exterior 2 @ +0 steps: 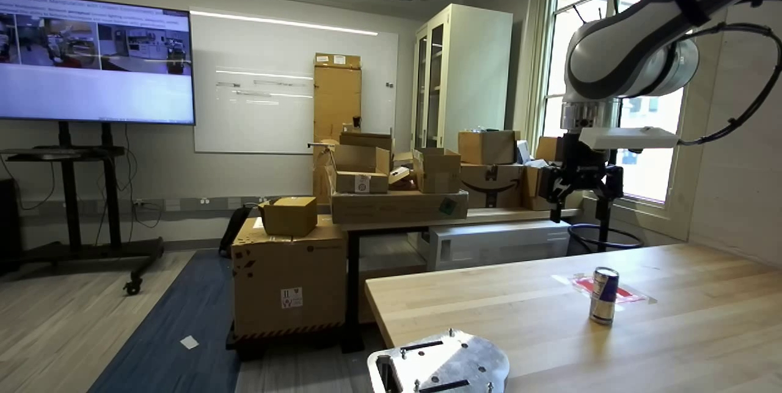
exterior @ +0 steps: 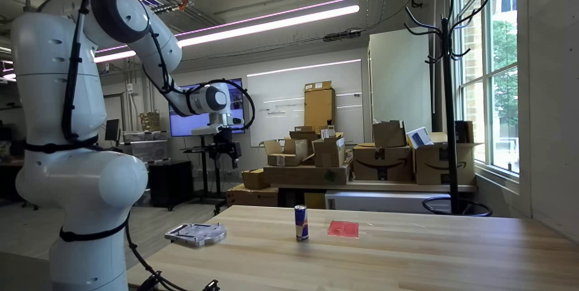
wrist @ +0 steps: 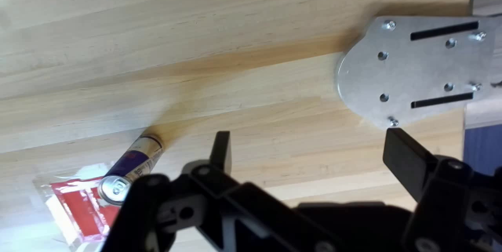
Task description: Put the can on top of the silver object on the left.
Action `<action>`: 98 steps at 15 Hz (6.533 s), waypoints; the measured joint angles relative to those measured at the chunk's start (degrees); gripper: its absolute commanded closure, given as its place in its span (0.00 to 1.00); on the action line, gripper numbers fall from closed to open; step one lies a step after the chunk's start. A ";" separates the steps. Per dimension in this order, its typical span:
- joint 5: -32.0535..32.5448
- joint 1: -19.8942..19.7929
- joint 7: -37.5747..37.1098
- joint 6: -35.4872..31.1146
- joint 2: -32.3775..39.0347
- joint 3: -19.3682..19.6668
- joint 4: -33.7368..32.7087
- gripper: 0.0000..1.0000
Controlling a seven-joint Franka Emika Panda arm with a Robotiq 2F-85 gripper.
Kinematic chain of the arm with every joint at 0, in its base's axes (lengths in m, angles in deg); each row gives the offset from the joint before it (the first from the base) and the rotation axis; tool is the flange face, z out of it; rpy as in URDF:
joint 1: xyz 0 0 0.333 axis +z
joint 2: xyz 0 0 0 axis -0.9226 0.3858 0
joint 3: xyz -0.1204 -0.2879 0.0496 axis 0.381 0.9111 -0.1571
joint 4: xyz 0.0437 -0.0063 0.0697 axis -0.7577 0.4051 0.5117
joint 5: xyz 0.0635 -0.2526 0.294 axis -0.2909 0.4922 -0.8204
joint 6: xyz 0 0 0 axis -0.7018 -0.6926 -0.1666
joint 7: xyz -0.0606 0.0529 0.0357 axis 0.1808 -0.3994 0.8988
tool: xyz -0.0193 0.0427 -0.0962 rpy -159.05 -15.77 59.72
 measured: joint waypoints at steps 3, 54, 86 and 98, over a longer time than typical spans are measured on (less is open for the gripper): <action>-0.20 -1.84 -2.05 -2.86 3.57 2.68 -3.06 0.00; -7.59 -8.64 -8.38 -19.36 42.13 14.77 -25.76 0.00; -4.47 -3.71 4.95 -13.94 20.07 7.50 -12.82 0.66; -0.55 9.41 6.54 -10.54 12.70 -5.83 -3.54 0.66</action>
